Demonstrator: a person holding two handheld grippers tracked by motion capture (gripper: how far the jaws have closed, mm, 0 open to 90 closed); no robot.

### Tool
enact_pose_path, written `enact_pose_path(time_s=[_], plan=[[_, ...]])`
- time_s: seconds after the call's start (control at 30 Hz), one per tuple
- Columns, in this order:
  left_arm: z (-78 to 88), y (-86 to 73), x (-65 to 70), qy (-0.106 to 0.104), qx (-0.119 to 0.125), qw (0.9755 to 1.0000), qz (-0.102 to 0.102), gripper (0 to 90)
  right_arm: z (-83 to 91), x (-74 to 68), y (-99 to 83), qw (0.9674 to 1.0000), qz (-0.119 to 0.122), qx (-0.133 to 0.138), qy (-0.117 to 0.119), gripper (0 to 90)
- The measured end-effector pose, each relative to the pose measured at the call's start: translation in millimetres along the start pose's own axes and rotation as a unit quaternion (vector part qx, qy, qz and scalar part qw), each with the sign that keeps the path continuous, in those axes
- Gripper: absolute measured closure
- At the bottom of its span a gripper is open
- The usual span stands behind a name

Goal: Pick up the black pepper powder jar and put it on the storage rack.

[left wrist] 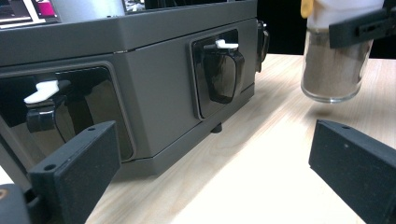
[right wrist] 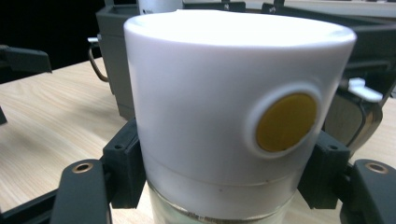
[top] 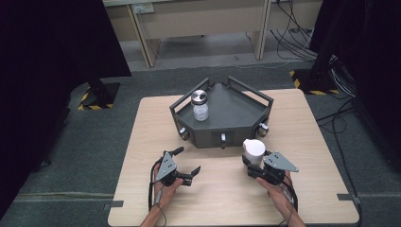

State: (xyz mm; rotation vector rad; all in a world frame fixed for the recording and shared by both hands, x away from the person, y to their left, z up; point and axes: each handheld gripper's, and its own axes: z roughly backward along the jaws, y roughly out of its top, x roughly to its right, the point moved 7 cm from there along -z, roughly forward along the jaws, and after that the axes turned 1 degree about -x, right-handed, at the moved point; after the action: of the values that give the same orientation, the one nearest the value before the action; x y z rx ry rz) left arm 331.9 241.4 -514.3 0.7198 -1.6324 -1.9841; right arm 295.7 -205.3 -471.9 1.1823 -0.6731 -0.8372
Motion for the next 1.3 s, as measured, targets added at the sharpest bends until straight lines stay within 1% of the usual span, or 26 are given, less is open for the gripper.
enact_pose_path(time_s=[0.2,0.37,0.47,0.53,0.63,0.7,0.8,0.87,1.03,1.27,1.3], plan=[[0.0,-0.5,-0.7,0.0,-0.002,1.0,0.001,1.4,0.1,-0.8,9.5,0.9999,0.008,0.006,0.008,30.3],[-1.0,-1.1,-0.4,0.0,-0.002,1.0,0.001,1.4,-3.2,-1.0,19.6,0.9998,0.004,0.009,0.018,30.3],[-0.8,-1.3,-0.7,0.0,-0.002,1.0,0.002,1.4,-5.0,-2.6,27.5,0.9996,0.013,0.008,0.022,30.3],[-0.8,-1.5,-1.0,0.001,-0.002,1.0,0.003,1.4,-5.9,-3.3,34.0,0.9995,0.016,0.006,0.025,30.3],[-0.6,-2.0,-1.7,0.002,-0.003,1.0,0.004,1.4,-8.0,-2.5,44.3,0.9994,0.01,0.005,0.033,30.3],[-0.5,-2.7,-2.4,0.003,-0.002,1.0,0.008,1.4,-9.5,-2.8,51.1,0.9993,0.01,0.006,0.036,30.3],[-0.3,-3.5,-3.4,0.004,-0.002,0.9999,0.013,1.4,-11.9,-5.3,62.4,0.9991,0.023,0.008,0.036,30.3],[0.0,-3.7,-3.7,0.004,-0.002,0.9999,0.014,1.4,-14.5,-7.3,73.2,0.9987,0.031,0.012,0.038,30.3],[-0.2,-3.9,-3.6,0.004,-0.002,0.9999,0.016,1.4,-20.7,-8.7,91.5,0.9977,0.046,0.014,0.046,30.3],[-0.8,-4.8,-4.4,0.001,0.0,0.9997,0.023,1.4,-30.5,-9.0,113.0,0.9978,0.041,0.013,0.05,30.3],[-0.8,-4.8,-4.4,0.001,0.0,0.9997,0.023,1.4,-30.5,-9.0,113.0,0.9978,0.041,0.013,0.05,30.3]])
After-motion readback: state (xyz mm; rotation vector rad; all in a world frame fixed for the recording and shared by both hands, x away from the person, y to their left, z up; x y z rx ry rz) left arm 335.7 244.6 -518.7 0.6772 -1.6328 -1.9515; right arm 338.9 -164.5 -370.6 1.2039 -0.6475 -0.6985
